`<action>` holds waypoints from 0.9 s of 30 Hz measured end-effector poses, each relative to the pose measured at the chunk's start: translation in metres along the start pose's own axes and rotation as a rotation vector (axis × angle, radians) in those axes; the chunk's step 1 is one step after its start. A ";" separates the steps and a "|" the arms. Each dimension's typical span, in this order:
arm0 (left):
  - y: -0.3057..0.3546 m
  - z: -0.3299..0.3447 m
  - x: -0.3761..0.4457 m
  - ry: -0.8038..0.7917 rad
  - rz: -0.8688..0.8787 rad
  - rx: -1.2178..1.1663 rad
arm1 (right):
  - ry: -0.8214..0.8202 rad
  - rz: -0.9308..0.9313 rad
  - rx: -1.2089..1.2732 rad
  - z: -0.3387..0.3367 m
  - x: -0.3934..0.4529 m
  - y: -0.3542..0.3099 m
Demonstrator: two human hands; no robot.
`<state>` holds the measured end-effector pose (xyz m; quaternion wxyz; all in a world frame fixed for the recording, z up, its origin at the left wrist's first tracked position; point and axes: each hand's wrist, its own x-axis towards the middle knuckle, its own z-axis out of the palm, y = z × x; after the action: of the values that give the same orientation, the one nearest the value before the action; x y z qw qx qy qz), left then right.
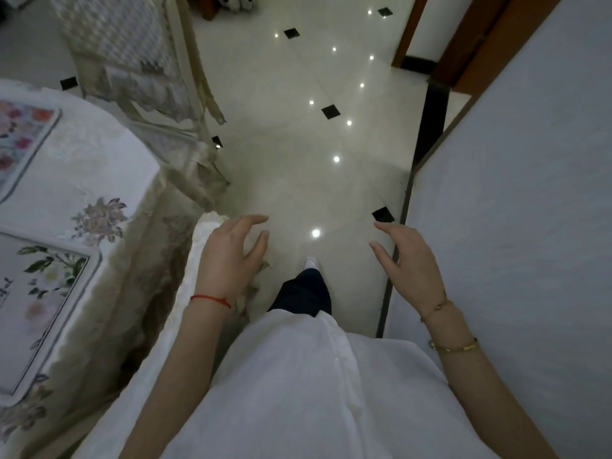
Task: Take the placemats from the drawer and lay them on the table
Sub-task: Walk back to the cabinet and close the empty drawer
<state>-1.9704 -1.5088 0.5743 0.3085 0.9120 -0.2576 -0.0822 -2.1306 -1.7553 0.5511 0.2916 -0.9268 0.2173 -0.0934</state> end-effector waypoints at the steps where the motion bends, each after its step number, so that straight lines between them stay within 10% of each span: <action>1: 0.001 0.001 0.020 0.012 0.002 0.006 | -0.010 -0.004 -0.002 -0.002 0.023 0.002; 27: -0.017 -0.005 0.505 0.153 -0.112 0.078 | -0.135 -0.177 -0.023 -0.016 0.572 0.041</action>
<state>-1.5306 -1.7579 0.5723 0.2863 0.9399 -0.1848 -0.0195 -1.6418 -2.0547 0.5666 0.2856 -0.9498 0.1154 -0.0537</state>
